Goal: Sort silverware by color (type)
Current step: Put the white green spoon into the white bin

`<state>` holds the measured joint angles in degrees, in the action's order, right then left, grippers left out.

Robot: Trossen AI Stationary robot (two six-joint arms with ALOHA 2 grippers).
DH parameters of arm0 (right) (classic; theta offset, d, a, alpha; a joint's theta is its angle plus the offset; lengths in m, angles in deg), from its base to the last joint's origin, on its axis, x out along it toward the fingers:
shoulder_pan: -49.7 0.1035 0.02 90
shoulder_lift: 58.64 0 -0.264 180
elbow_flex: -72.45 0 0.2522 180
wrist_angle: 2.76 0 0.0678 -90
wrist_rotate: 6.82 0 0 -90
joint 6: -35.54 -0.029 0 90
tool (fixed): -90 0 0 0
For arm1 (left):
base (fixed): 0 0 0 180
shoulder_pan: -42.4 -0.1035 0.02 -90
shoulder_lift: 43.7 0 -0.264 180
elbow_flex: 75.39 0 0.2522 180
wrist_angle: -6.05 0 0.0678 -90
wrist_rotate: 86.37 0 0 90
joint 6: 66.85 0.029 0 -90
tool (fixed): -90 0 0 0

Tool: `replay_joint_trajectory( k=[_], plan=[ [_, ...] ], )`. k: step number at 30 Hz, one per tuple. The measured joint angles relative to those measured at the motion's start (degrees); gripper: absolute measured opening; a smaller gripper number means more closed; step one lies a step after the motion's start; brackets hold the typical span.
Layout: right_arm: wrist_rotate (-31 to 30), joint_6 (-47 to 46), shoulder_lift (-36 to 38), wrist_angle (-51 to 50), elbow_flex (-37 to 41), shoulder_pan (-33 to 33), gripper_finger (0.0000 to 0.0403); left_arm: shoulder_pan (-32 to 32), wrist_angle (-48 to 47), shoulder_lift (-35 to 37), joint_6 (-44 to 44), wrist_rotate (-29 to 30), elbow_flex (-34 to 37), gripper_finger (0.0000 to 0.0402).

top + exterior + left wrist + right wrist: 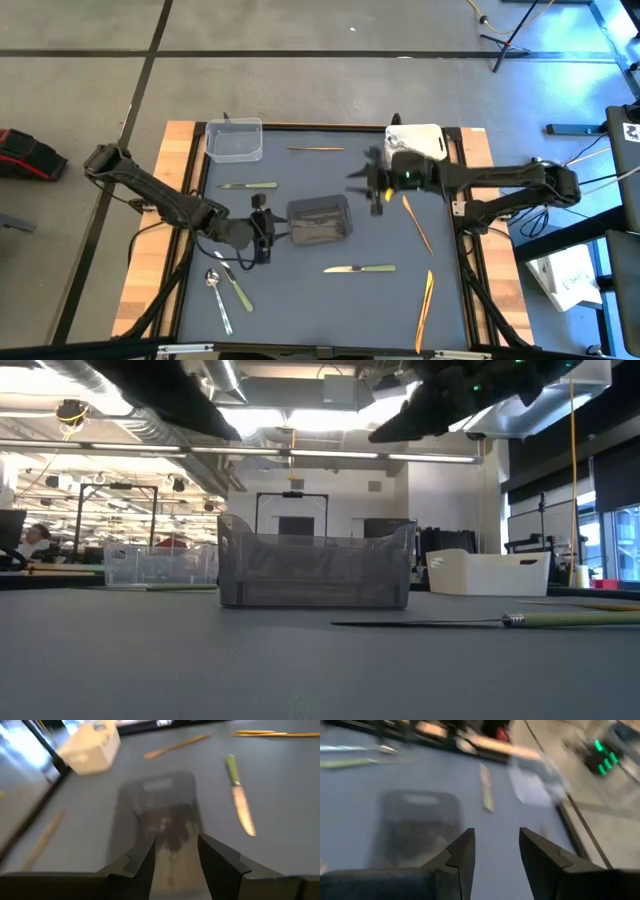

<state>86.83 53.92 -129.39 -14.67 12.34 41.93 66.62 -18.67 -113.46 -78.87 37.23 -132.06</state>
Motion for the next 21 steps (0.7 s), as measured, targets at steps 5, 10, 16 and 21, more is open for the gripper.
replay_joint_trajectory(
  k=[5,10,16,21],
  plan=[
    [0.0,0.4,-0.1,8.3,4.8,7.9,0.0138,5.2,-15.3,-2.9,-17.6,-1.0,-7.0,0.0138],
    [-0.1,-3.6,-0.1,8.6,5.2,15.4,0.0138,11.8,-22.7,-10.0,-32.1,-3.9,-14.8,0.0125],
    [-3.3,-8.8,-0.1,8.7,5.2,25.9,0.0138,17.6,-32.7,-17.8,-56.6,-13.2,-22.3,0.0111],
    [-12.4,-13.1,-1.1,8.7,5.1,34.4,0.0138,21.9,-38.0,-20.1,-76.8,-23.7,-23.1,0.0104]
  ],
)
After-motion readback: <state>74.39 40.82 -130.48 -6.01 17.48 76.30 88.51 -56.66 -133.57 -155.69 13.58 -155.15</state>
